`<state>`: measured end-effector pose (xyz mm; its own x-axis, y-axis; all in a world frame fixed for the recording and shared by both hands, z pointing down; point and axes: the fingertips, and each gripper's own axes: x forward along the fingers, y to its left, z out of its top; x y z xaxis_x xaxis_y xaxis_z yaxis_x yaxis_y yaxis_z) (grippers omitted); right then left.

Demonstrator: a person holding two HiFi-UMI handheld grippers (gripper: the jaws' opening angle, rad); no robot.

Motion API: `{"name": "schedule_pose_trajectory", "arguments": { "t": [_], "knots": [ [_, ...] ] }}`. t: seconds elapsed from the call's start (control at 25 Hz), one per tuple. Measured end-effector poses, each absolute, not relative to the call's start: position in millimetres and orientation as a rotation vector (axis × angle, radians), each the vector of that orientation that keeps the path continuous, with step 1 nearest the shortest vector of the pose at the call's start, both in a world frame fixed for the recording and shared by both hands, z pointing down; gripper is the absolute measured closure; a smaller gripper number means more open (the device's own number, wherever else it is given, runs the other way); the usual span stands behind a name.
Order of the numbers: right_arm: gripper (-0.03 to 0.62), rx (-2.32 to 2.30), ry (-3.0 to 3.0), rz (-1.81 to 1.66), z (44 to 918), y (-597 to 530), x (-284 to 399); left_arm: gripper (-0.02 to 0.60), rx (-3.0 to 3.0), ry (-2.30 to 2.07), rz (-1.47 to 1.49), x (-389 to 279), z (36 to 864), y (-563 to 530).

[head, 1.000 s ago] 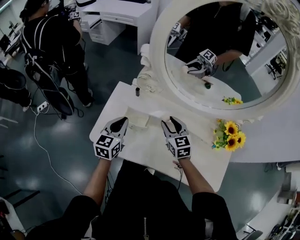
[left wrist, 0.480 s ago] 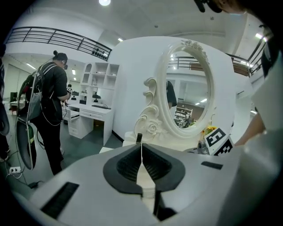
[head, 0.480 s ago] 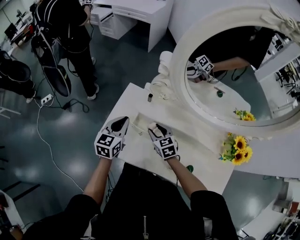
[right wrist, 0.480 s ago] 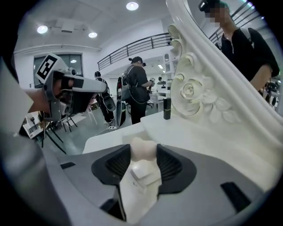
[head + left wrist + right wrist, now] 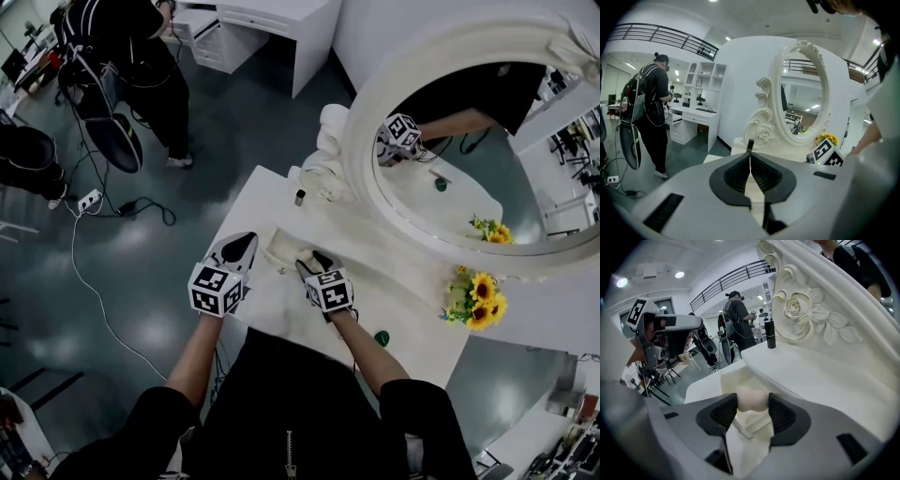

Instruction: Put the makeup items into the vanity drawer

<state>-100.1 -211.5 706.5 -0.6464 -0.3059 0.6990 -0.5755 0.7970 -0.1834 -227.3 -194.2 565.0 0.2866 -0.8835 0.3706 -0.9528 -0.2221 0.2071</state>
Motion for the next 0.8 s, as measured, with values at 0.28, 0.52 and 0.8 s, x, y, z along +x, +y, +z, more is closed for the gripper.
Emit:
{"name": "schedule_pose_trajectory", "arguments": {
  "t": [0.28, 0.52, 0.8],
  "knots": [
    [0.367, 0.645, -2.308, 0.521, 705.6, -210.7, -98.9, 0.560, 2.200, -1.629, 0.242, -220.2, 561.8, -203.6],
    [0.411, 0.622, -2.346, 0.511, 695.8, -200.4, -93.4, 0.560, 2.211, -1.624, 0.250, -212.1, 559.5, -202.7],
    [0.552, 0.757, -2.491, 0.423, 650.2, -206.7, -62.1, 0.560, 2.254, -1.599, 0.263, -187.1, 551.7, -202.4]
  ]
}}
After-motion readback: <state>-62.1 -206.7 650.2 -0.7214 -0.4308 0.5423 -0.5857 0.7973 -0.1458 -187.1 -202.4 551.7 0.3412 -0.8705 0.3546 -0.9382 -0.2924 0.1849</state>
